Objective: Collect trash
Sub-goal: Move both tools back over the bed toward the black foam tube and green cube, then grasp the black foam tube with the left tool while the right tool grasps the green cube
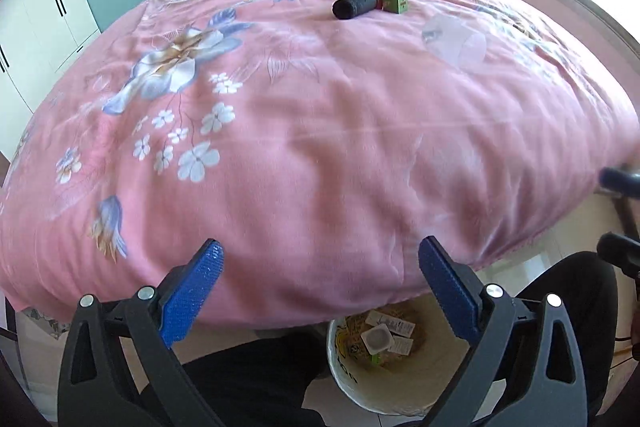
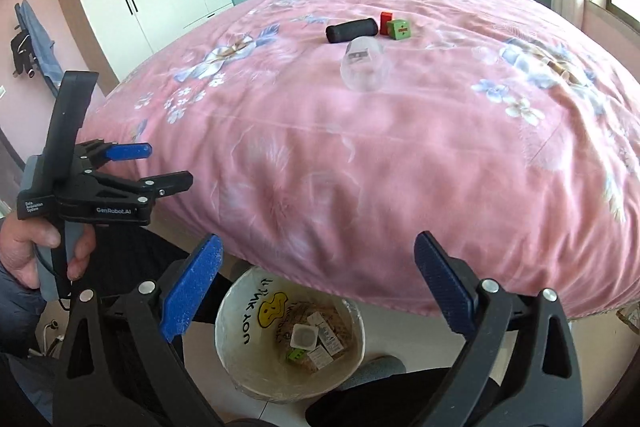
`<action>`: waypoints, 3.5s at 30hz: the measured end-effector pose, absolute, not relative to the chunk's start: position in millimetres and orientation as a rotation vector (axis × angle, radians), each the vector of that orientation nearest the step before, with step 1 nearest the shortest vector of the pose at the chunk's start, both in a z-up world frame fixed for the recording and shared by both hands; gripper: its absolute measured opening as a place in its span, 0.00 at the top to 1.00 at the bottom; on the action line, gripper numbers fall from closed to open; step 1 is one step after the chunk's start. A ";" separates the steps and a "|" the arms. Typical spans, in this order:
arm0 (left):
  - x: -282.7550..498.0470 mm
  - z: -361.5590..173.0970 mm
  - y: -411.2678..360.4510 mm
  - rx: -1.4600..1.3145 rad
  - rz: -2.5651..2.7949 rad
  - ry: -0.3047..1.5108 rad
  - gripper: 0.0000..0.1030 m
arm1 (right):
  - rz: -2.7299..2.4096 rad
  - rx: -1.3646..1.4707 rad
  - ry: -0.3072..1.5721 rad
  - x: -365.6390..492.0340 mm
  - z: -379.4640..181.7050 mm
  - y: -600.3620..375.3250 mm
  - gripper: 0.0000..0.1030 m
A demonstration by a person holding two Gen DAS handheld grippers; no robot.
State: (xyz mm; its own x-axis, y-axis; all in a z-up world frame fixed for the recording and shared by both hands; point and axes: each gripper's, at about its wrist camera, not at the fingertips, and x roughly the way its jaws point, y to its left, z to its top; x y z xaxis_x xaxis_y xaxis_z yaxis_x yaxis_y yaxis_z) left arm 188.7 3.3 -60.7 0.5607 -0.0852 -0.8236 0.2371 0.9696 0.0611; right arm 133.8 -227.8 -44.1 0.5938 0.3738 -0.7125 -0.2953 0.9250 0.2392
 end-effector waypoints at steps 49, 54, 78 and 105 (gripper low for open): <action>415.2 -39.8 -55.9 0.301 -0.352 0.929 0.03 | 0.331 -0.198 0.871 425.4 -33.6 -255.9 0.17; 436.0 -46.3 -67.7 0.317 -0.370 0.944 0.04 | 0.350 -0.198 0.901 455.6 -43.8 -252.5 0.21; 487.6 -61.6 -85.7 0.316 -0.429 0.974 0.04 | 0.463 -0.259 0.969 519.2 -72.5 -225.2 0.41; 499.3 -68.6 -95.9 0.317 -0.531 1.018 0.61 | 0.543 -0.318 0.992 529.5 -76.6 -217.4 0.69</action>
State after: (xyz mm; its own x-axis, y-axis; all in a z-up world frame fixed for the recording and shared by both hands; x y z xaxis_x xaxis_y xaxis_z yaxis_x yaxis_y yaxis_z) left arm 499.3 -95.9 -68.6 0.4156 -0.2707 -0.8683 0.5571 0.8304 0.0078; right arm 529.5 -217.4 -76.6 0.4311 0.2860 -0.8558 -0.5671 0.8236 -0.0105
